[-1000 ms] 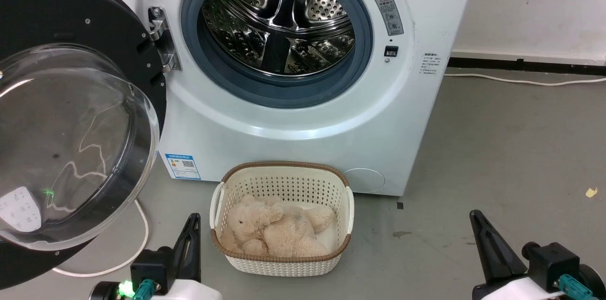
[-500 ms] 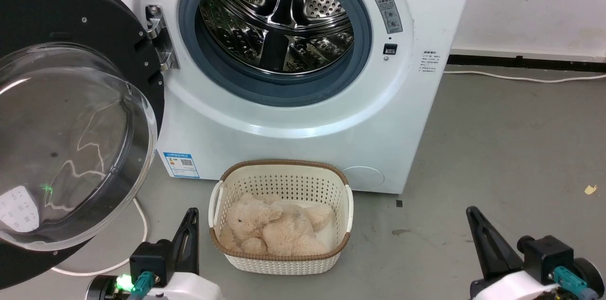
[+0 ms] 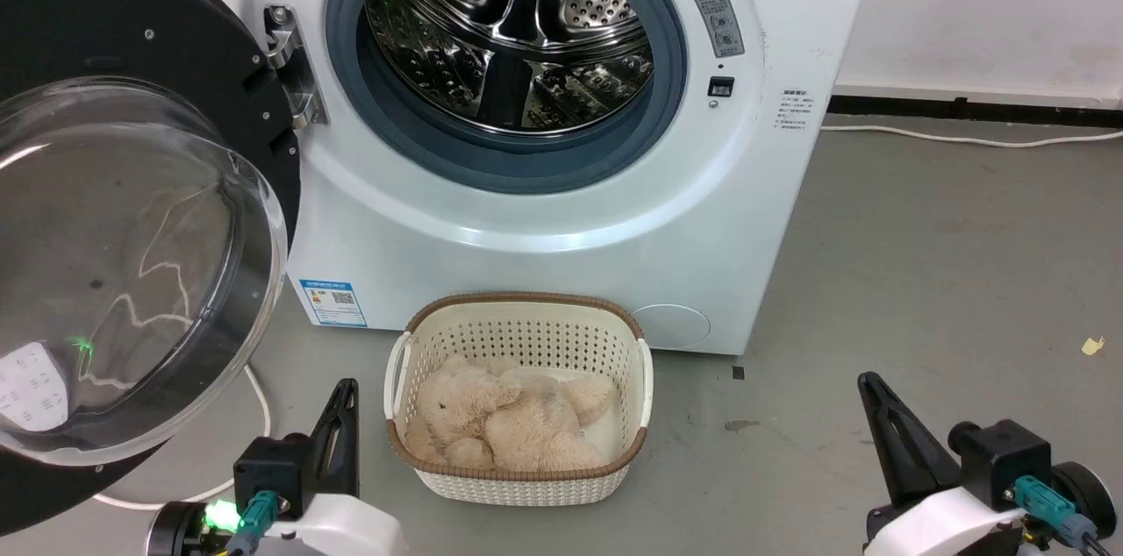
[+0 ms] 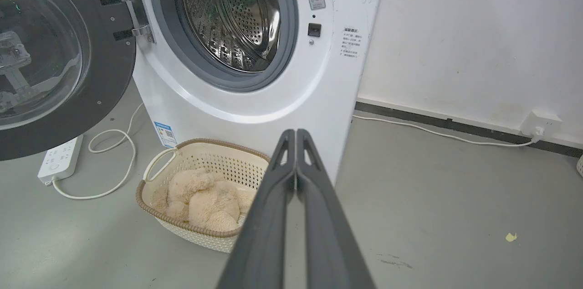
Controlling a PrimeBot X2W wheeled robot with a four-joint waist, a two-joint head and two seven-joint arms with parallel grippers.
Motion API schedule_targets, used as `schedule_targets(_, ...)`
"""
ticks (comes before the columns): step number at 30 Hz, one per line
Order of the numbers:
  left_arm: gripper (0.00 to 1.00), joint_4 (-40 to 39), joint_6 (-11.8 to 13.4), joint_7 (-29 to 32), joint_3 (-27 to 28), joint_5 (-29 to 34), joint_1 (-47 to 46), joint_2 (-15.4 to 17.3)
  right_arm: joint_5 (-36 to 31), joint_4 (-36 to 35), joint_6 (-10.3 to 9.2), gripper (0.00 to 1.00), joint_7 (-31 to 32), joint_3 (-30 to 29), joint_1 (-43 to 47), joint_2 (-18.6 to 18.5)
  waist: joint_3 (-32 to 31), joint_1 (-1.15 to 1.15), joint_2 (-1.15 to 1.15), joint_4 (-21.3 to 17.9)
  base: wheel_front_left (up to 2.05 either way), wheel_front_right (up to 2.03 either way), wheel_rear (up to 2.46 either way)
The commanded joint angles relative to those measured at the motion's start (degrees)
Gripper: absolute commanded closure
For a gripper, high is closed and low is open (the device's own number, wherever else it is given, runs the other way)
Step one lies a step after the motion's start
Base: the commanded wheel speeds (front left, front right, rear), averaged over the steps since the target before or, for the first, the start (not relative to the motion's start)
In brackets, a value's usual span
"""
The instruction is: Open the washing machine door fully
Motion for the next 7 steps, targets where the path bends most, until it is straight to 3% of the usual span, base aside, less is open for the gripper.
schedule_targets(1,1.00,-0.4,-0.4,0.4,0.5,0.7,-1.2,-0.4,-0.5,-0.3,-0.05,1.00,0.4,0.2,-0.8,0.1,0.0,0.00,0.00,0.0,0.00,0.00,0.00)
schedule_targets(7,1.00,-0.6,-0.9,1.1,1.2,1.4,-1.4,-0.7,-0.8,-0.4,-0.05,1.00,1.1,0.3,-1.2,0.1,0.2,0.00,0.00,-0.1,0.00,0.00,0.00)
